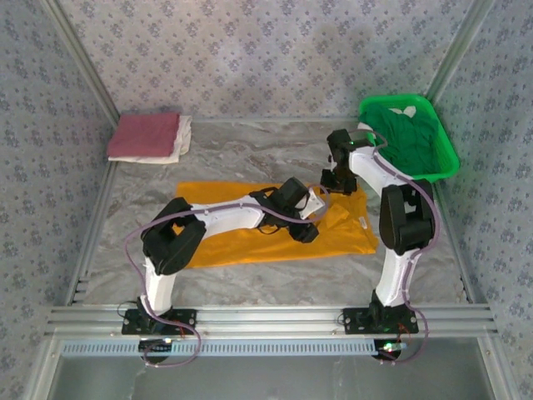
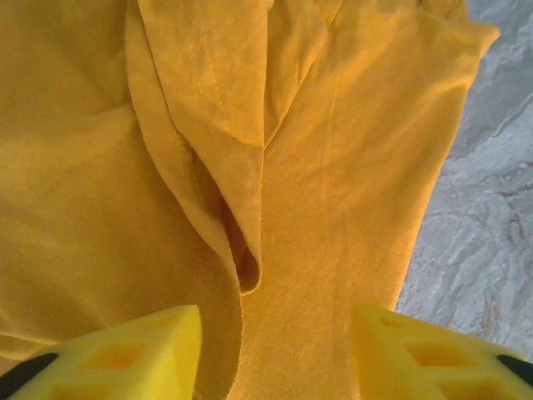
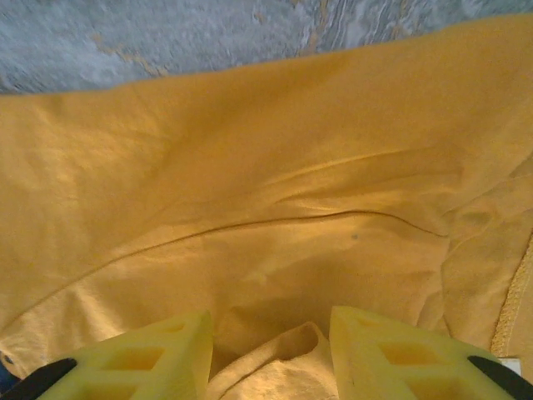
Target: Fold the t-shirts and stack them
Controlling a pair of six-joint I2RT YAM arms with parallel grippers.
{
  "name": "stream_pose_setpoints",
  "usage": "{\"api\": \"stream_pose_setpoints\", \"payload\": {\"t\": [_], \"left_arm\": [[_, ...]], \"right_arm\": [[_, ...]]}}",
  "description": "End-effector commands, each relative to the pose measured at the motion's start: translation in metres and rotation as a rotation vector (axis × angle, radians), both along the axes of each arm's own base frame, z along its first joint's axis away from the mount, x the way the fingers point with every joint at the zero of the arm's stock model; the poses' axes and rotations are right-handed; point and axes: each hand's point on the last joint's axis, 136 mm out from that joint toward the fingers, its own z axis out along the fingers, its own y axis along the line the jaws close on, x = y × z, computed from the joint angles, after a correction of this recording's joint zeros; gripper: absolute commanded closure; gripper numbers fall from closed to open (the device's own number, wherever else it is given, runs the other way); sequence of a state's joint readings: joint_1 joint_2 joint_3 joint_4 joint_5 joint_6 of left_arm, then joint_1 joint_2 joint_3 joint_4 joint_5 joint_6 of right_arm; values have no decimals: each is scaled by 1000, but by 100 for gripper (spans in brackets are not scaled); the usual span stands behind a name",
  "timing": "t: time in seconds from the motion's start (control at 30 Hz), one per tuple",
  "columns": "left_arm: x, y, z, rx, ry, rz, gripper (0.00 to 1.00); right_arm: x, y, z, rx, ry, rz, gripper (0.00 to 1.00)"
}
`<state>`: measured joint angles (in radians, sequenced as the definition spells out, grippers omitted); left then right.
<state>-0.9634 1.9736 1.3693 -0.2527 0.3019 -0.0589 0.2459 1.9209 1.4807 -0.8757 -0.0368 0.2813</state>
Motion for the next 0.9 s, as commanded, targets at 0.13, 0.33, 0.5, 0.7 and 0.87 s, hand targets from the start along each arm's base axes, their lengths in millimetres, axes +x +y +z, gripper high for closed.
{"api": "stream_pose_setpoints", "payload": {"t": [0.13, 0.33, 0.5, 0.7, 0.87], "left_arm": [[0, -1, -17, 41, 0, -7, 52], [0, 1, -13, 14, -16, 8, 64], [-5, 7, -18, 10, -3, 19, 76], [-10, 17, -24, 22, 16, 43, 89], [-11, 24, -21, 10, -7, 56, 93]], "right_arm": [[-12, 2, -13, -1, 84, 62, 71], [-23, 5, -5, 52, 70, 58, 92], [-41, 1, -1, 92, 66, 42, 99], [-66, -9, 5, 124, 49, 11, 100], [-86, -17, 3, 137, 45, -32, 100]]}}
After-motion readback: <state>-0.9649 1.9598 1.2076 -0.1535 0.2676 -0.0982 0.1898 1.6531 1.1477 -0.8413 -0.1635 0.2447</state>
